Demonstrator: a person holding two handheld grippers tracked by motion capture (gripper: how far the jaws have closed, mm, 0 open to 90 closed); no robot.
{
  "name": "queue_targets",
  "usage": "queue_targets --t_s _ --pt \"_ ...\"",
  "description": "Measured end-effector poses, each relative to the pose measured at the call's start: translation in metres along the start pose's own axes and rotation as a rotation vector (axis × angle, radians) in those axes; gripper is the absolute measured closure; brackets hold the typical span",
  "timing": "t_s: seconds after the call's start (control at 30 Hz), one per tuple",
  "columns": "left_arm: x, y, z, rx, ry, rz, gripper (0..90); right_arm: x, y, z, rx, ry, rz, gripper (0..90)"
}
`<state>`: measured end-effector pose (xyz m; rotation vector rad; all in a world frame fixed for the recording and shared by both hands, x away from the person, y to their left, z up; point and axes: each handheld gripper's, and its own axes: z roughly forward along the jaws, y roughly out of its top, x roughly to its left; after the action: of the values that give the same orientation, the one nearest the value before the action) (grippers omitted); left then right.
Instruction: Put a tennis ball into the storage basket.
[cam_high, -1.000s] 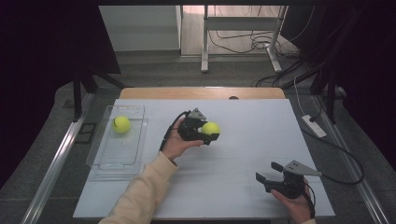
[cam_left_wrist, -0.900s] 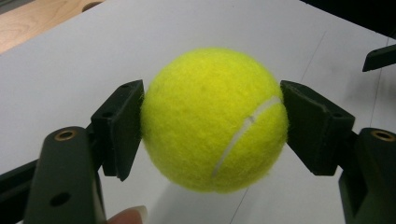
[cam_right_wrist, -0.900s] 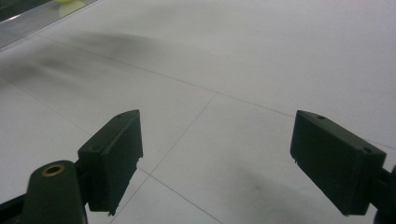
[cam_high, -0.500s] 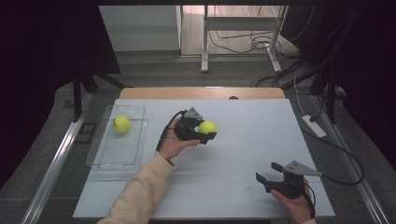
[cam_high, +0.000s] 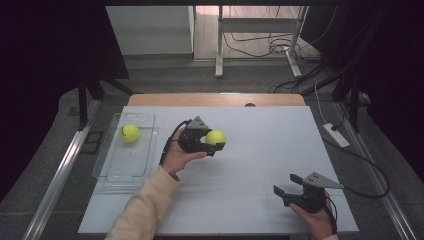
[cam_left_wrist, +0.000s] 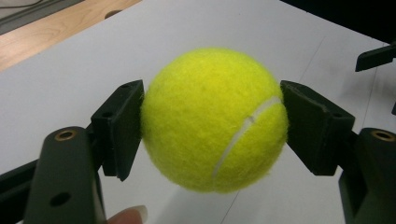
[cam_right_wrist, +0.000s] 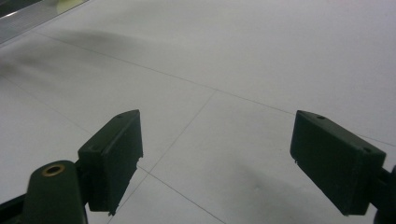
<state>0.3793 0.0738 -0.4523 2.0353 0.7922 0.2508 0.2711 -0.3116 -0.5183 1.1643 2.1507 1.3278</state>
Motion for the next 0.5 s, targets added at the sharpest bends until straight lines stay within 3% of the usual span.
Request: queue_targets --t_s 0.5 --pt "0.006 -0.006 -0.015 -0.025 0.004 -0.018 27.2 0.000 0.000 0.001 0.005 -0.001 0.001 16.9"
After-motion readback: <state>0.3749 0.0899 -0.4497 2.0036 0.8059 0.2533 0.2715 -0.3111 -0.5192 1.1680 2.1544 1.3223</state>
